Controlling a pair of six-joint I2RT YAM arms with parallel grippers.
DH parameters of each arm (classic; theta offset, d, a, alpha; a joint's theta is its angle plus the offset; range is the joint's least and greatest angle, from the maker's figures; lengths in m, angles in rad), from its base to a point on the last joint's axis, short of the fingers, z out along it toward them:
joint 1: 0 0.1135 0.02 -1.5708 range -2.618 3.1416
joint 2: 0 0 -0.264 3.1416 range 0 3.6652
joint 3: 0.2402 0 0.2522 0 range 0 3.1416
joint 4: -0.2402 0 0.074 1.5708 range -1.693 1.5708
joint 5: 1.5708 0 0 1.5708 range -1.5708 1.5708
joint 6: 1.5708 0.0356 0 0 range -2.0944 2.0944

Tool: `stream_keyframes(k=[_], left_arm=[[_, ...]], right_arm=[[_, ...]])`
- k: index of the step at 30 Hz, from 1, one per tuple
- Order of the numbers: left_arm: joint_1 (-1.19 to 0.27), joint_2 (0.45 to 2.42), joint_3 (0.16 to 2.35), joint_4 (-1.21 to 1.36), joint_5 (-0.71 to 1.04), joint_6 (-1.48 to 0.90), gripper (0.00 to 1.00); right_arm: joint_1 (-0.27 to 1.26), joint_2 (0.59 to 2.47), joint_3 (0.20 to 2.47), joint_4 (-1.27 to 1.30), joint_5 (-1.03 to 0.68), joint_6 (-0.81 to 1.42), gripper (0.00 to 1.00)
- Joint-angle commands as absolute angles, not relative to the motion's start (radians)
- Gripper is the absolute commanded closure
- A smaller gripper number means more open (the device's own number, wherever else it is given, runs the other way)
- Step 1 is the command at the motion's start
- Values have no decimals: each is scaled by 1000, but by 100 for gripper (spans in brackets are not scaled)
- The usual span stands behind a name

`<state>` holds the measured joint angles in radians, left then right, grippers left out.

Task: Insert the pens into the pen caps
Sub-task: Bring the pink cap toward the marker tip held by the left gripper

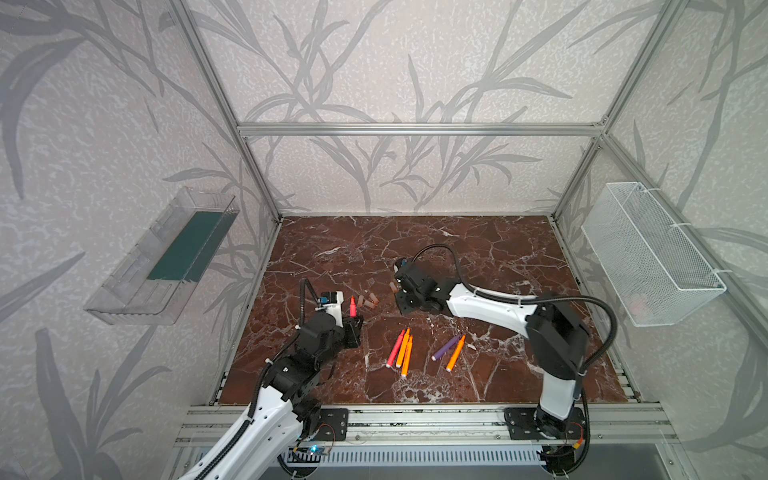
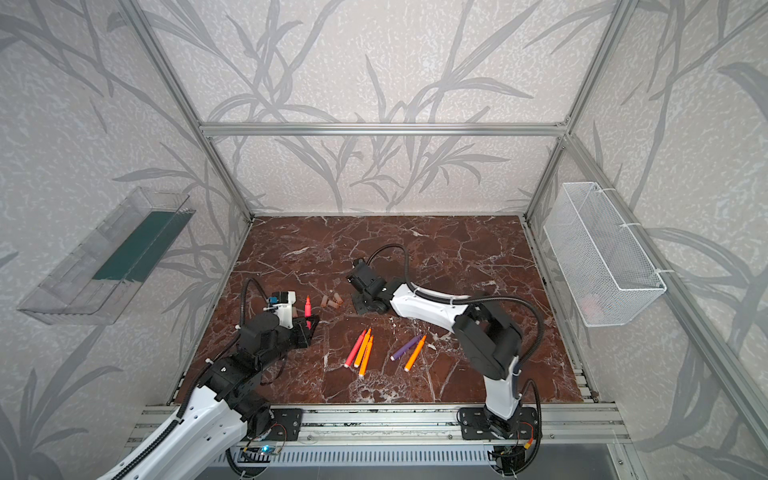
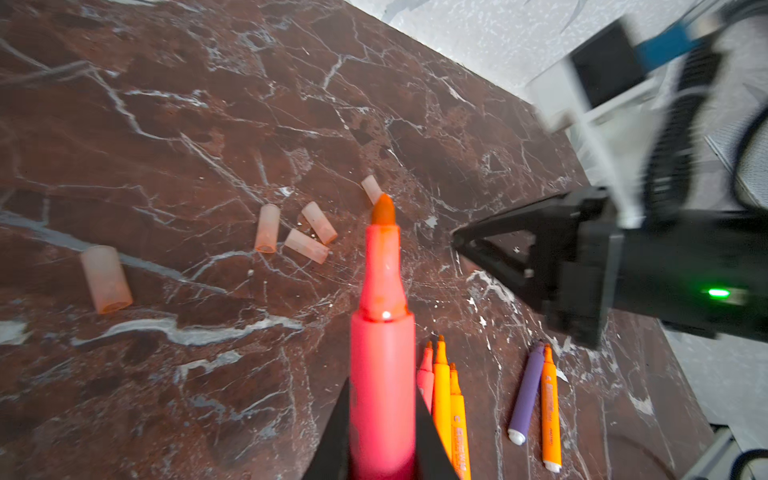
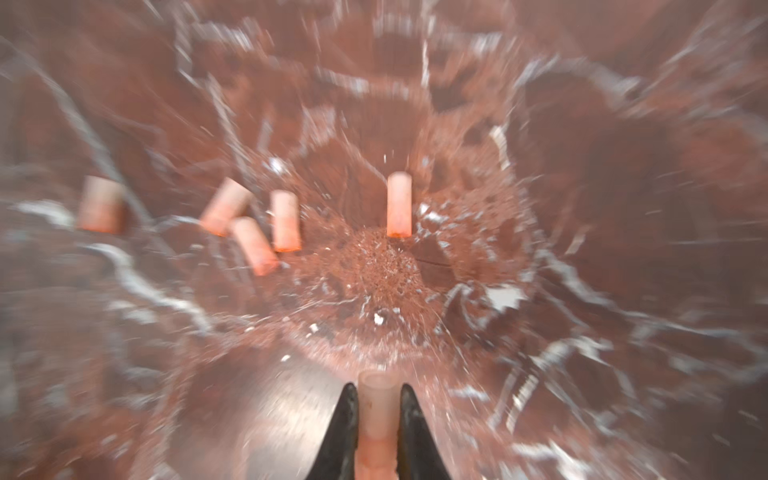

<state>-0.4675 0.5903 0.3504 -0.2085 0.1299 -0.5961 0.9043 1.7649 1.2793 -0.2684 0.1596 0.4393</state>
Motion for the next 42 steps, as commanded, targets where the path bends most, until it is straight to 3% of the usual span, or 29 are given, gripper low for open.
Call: stream_keyframes(k=[1, 5, 9, 20, 27, 34, 42], left_arm=[[-511, 648, 359, -105, 211, -592, 100], [-728, 753, 406, -56, 51, -542, 100], [-885, 876, 431, 75, 18, -521, 100], [-1007, 1206, 476, 467, 146, -568, 100], [-1014, 1294, 518, 500, 176, -581, 100], [-1017, 1333, 544, 505, 194, -583, 100], [-1020, 1339, 540, 528, 189, -588, 100]], right_arm=[[907, 1577, 1159, -172, 202, 486, 94], [899, 1364, 953, -42, 238, 528, 94], [863, 1172, 801, 3, 268, 588, 94], [819, 838, 549, 123, 284, 752, 94], [818, 839, 491, 300, 235, 795, 94], [819, 970, 551, 405, 115, 801, 98], [821, 1040, 537, 493, 99, 840, 99]])
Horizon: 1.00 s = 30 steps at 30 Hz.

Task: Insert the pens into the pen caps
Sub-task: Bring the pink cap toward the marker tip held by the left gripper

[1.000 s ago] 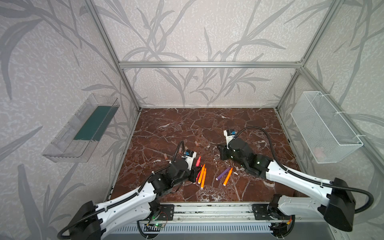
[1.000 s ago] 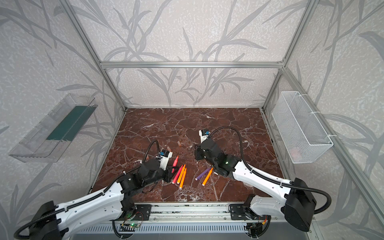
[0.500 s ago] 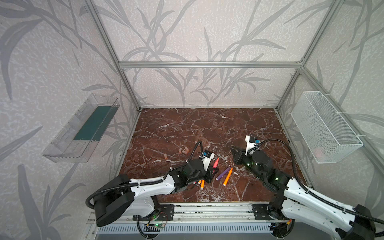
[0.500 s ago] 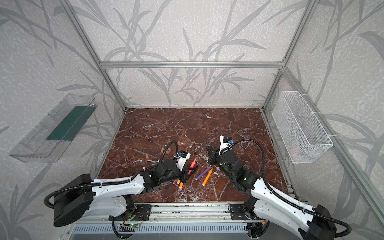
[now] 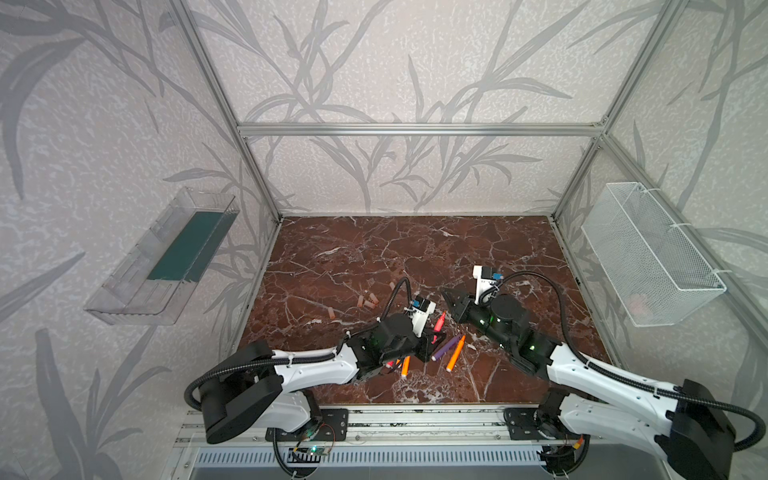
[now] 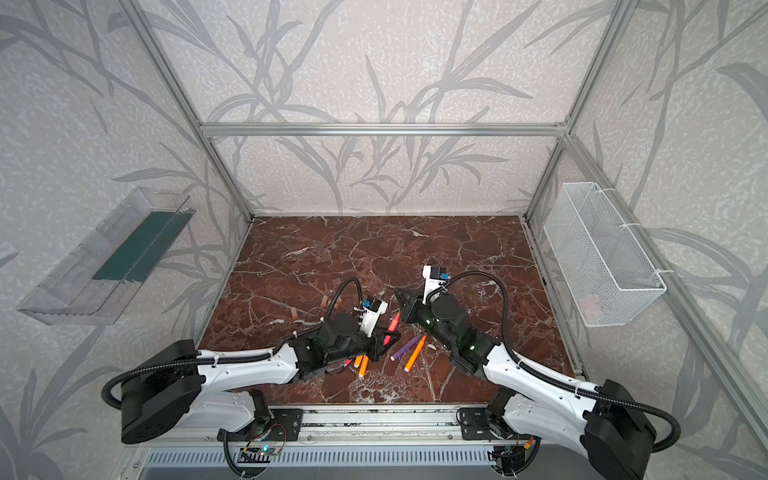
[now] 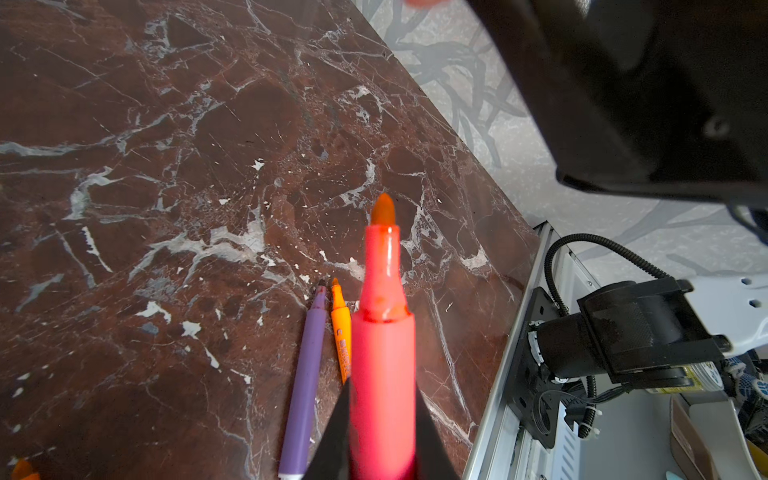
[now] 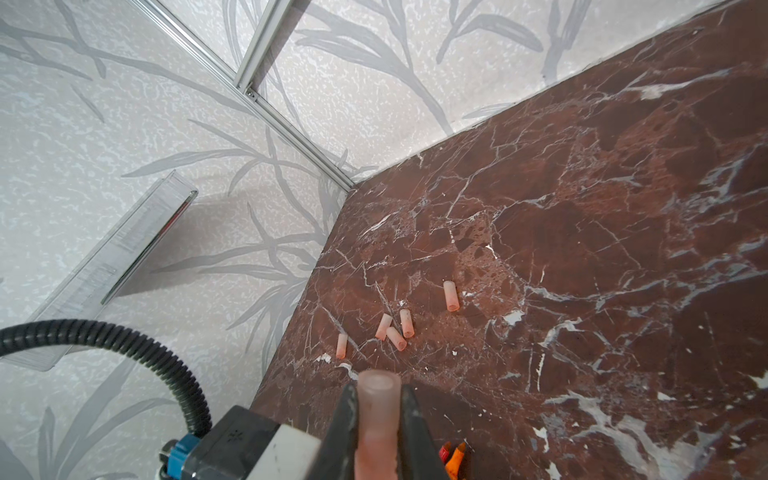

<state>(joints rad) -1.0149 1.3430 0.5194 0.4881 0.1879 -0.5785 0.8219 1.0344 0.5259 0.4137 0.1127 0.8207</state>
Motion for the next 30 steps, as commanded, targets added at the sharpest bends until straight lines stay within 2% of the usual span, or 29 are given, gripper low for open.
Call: stream_keyframes(k=[1, 13, 30], left_arm=[[-1020, 1335, 538, 528, 180, -588, 100], [-1020, 1286, 525, 501, 128, -582, 100], [-1019, 1265, 522, 485, 104, -572, 100]], right_arm=[[821, 1039, 531, 493, 108, 845, 99], [828, 999, 441, 515, 170, 912, 100], [870, 1009, 427, 569, 156, 930, 100]])
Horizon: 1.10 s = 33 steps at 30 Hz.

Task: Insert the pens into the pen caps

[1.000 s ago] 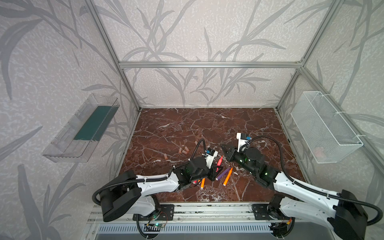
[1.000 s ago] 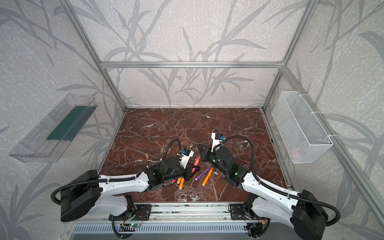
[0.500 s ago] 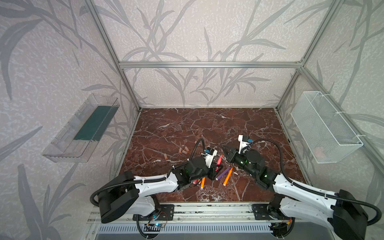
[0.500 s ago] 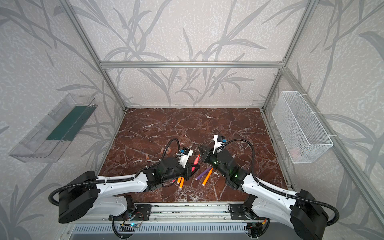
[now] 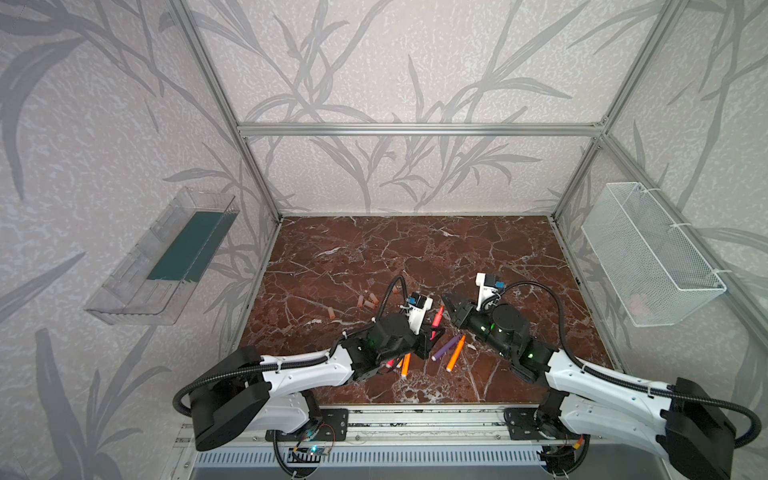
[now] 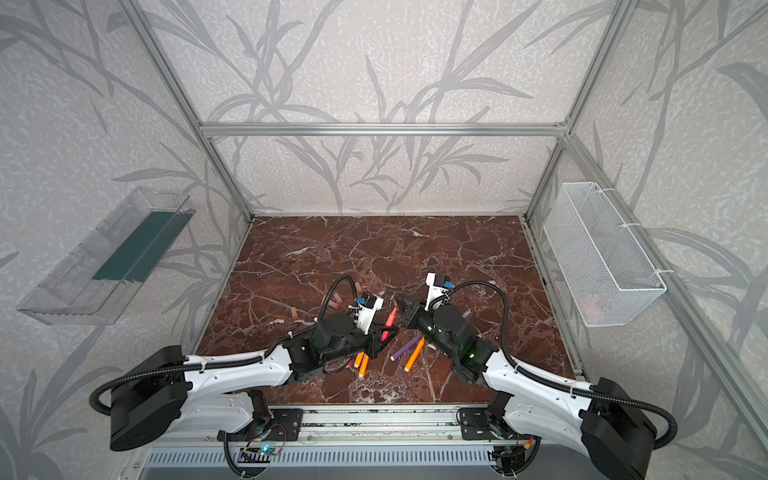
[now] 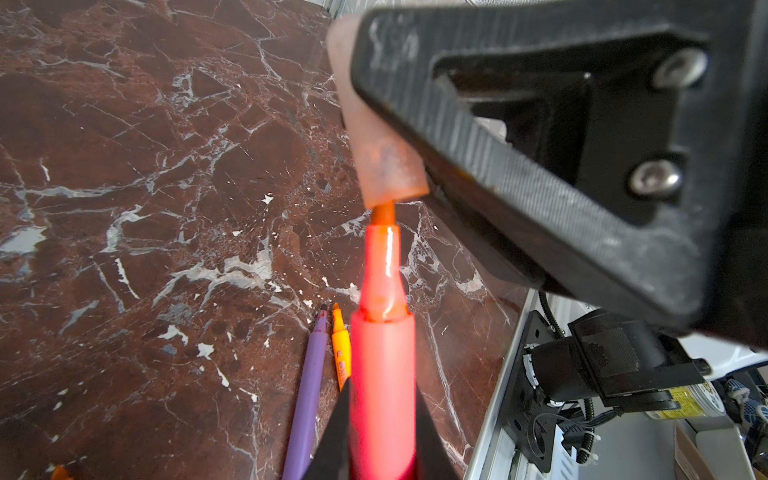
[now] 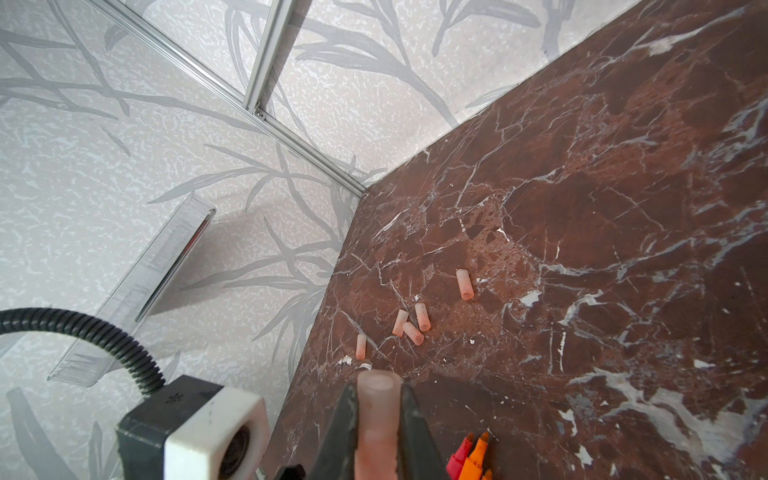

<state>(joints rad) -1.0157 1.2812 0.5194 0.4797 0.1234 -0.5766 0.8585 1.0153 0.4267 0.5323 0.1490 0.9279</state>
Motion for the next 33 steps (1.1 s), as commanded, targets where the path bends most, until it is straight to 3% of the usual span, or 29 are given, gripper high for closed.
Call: stream_keyframes(k=[1, 18, 33], left_arm=[[-1019, 1261, 521, 485, 103, -572, 100], [-1013, 1163, 481, 473, -4, -571, 100], [-946, 1151, 445, 638, 155, -626, 100]], right_arm=[[872, 1011, 426, 569, 157, 931, 100], [985, 1050, 381, 665, 194, 956, 100], [1084, 1098, 293, 977, 173, 883, 100]])
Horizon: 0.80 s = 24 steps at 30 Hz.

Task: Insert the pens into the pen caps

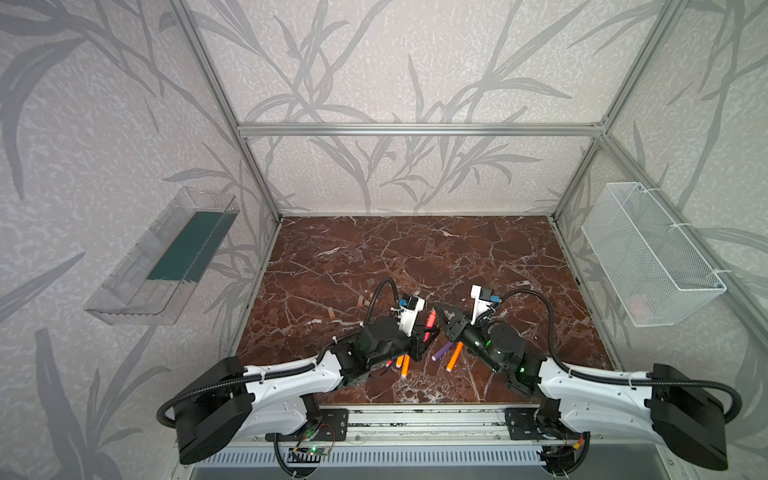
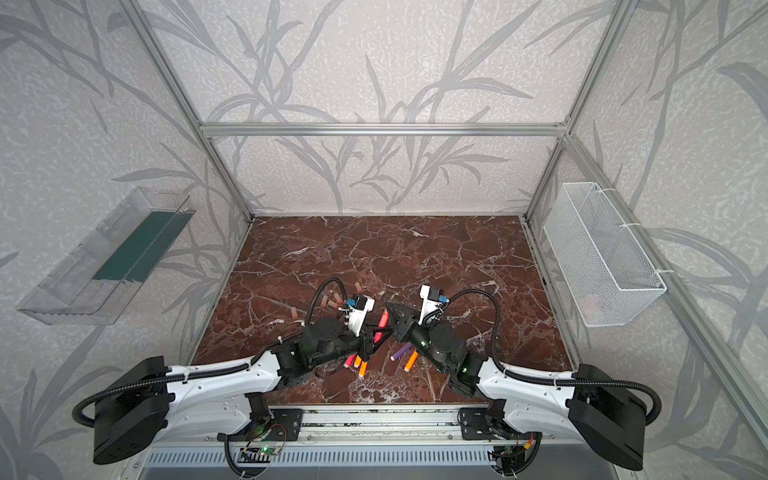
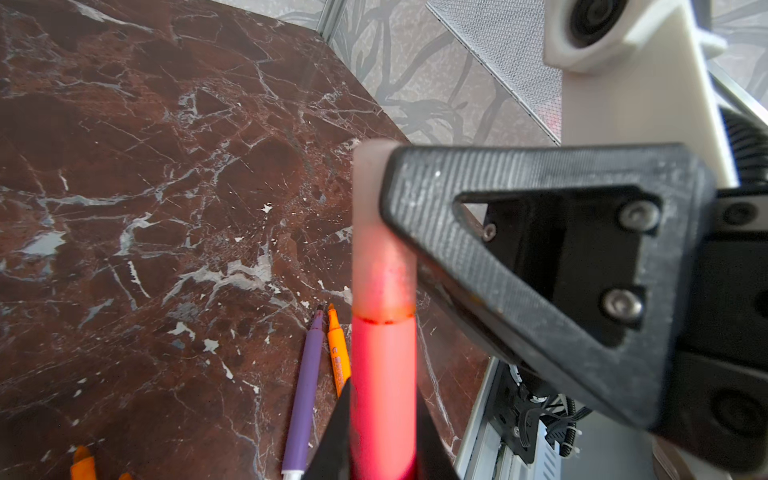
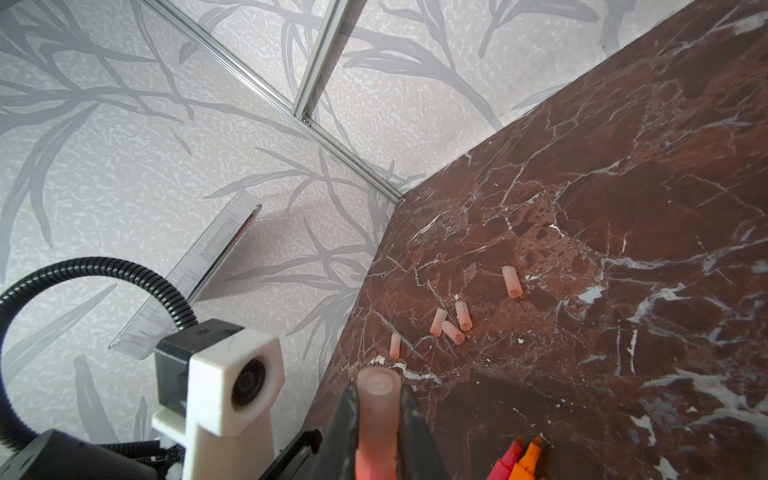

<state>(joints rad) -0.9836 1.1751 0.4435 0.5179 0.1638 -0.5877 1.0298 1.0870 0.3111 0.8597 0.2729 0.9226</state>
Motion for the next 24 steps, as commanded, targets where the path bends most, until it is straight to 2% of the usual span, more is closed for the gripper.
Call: stream_keyframes(k=[1, 10, 17, 21, 24], left_arm=[[-942, 1147, 443, 642, 162, -630, 100], [-928, 1120, 432, 670, 203, -634, 100], [-923, 1096, 445, 598, 160, -613, 100], [-925, 1087, 451, 567, 166, -588, 100], [-925, 1087, 457, 536, 191, -557, 100]], right_arm=[[1087, 1104, 292, 987, 167, 878, 100], [1101, 1129, 285, 1050, 147, 856, 100], [1126, 1132, 325, 957, 176, 867, 100], [1127, 1110, 343, 893, 205, 864, 81], [1127, 1041, 388, 684, 278, 854, 65]])
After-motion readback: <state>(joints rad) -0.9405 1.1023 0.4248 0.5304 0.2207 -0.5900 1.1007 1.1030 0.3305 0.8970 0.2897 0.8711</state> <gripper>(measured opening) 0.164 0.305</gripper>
